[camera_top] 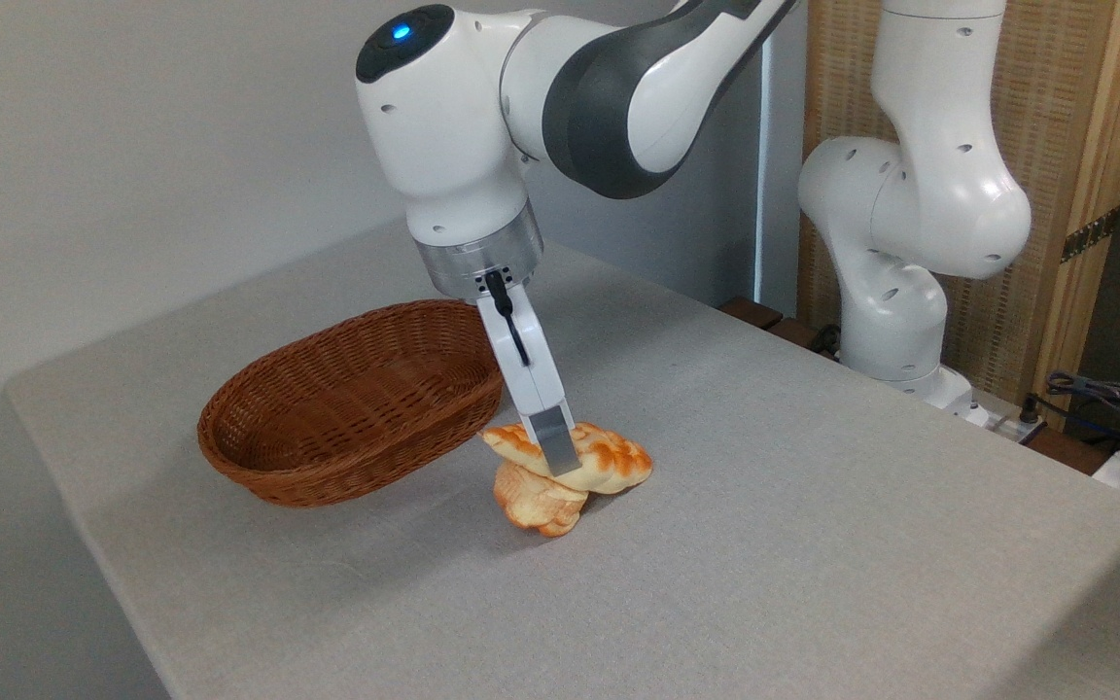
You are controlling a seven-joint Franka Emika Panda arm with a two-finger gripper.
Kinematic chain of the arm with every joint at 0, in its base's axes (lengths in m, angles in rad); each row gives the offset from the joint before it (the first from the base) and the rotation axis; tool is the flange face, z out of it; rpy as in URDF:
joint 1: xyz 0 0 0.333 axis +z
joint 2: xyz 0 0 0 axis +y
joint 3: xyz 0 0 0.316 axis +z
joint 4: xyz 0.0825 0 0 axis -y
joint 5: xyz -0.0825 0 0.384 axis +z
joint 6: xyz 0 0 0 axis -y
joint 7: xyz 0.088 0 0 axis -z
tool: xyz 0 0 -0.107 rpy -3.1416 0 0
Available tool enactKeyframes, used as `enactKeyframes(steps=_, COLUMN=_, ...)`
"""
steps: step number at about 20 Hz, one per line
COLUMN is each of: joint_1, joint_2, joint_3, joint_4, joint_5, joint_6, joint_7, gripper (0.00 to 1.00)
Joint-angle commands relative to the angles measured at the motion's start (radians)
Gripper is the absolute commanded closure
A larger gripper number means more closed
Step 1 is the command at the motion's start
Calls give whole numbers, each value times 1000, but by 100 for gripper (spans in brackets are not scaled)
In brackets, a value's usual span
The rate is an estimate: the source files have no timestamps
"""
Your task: Put bread into the basket
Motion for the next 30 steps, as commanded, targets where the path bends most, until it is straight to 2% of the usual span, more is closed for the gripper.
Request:
enactKeyframes(steps=1, joint_1=-3, joint_2=-8, joint_3=5, joint_4=-7, joint_5=12, joint_6=0, joint_7=19, gripper=56)
enactKeyframes(steps=7, joint_1=-1, joint_2=-9, joint_3=15, joint_4=23, joint_5=3, joint_6=-9, joint_7=14, gripper=56)
enactKeyframes(steps=13, joint_1=0, joint_2=-17, joint_3=15, joint_4=128, joint_5=-58, joint_6=-125, joint_7=10, gripper=56)
enactKeyframes(steps=16, joint_1=0, joint_2=-18, joint_3=15, joint_4=163, joint_5=-106, joint_6=-151, joint_7=-10, gripper=55)
enactKeyframes(steps=25, joint_1=-3, joint_2=-17, joint_3=0, joint_4=209, joint_5=-259, joint_6=-156, joint_7=-240, gripper=55)
enactKeyframes(steps=30, joint_1=-3, joint_2=-17, joint_3=-9, joint_4=244, joint_5=-324, joint_6=-156, joint_7=-311, gripper=55)
